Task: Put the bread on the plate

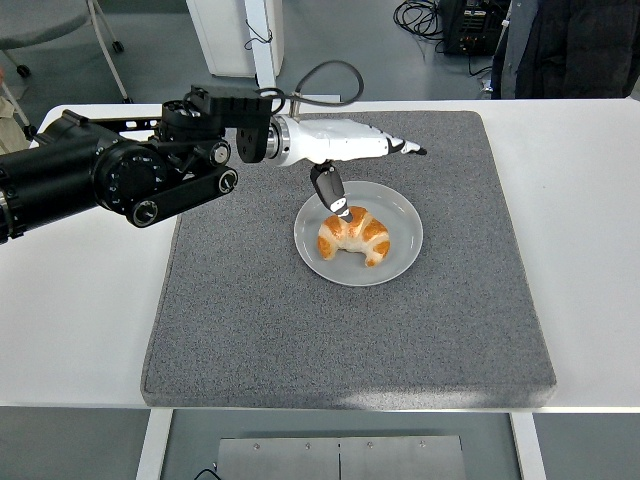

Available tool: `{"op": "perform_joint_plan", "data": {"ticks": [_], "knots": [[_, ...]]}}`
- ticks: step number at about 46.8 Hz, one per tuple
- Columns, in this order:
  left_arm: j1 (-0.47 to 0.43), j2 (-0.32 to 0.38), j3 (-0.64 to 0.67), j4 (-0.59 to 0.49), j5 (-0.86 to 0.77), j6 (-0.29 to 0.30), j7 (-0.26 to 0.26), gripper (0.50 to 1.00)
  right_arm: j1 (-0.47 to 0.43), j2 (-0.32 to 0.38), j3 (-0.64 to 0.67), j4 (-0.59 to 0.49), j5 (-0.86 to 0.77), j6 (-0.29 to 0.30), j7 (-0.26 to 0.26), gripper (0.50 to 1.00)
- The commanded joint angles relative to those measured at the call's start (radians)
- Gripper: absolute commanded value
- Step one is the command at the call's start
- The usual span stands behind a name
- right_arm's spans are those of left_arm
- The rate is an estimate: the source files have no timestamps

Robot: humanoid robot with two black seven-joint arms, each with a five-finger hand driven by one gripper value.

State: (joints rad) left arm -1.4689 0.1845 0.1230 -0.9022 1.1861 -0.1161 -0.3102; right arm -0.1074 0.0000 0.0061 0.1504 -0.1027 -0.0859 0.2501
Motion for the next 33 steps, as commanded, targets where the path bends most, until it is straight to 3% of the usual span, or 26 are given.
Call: {"op": "perform_joint_plan", "data": {"ticks": [1,18,33], "knots": [[-0.042,0.019,-0.009,-0.003,-0.080,-0.010,-0.001,0.990,0.000,0.000,0.000,0.000,0.000,0.000,0.000,1.000],[-0.057,0.118,-0.114,0.000,-0.440,-0.014,-0.004,0.992,0.000,0.000,0.000,0.000,0.000,0.000,0.000,1.000],[-0.015,0.142,-0.121,0.025,-0.723,-0.005,0.016,0.992,0.000,0.000,0.000,0.000,0.000,0.000,0.000,1.000]]}}
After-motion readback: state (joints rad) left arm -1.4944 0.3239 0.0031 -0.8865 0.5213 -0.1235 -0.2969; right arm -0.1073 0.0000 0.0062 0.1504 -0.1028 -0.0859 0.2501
